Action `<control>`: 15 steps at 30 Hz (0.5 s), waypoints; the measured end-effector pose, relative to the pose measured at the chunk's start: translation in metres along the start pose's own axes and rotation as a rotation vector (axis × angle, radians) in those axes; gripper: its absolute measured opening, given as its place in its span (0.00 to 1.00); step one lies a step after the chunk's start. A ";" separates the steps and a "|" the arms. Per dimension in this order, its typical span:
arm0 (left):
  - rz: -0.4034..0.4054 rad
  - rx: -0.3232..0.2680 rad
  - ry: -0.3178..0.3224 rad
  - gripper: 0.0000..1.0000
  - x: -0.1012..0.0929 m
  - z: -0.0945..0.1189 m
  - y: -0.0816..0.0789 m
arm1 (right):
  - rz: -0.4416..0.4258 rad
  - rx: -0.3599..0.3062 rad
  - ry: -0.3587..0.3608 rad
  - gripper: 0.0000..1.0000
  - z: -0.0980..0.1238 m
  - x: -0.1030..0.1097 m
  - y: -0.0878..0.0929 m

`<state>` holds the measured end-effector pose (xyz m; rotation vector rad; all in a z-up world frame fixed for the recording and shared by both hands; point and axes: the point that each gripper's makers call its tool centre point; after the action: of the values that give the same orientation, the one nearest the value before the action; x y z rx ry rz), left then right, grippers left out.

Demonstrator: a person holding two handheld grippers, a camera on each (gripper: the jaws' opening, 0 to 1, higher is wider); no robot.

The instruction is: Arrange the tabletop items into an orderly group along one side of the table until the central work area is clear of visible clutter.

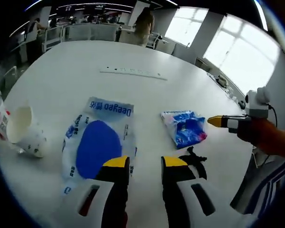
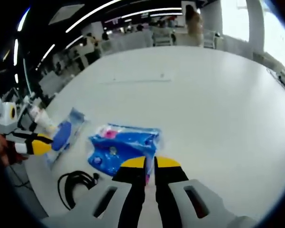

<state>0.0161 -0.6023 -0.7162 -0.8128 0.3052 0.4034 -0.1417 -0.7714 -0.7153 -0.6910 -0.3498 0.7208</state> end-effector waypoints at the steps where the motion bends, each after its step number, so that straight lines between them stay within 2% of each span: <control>1: 0.011 -0.004 -0.011 0.25 0.003 0.003 0.002 | 0.005 -0.002 -0.003 0.04 0.000 0.003 -0.001; 15: 0.156 -0.041 -0.101 0.23 0.036 0.043 0.035 | 0.097 0.005 -0.072 0.05 -0.009 0.048 -0.009</control>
<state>0.0369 -0.5400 -0.7249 -0.8082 0.2675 0.5962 -0.0988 -0.7465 -0.7127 -0.6823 -0.3823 0.8400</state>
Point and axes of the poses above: the point that each gripper's makers call its tool centre point, and the gripper's own axes: z roughly backward along the fingers, x roughly to its left, y roughly out of its underside, and after that the axes turned 7 degrees about y, right-handed
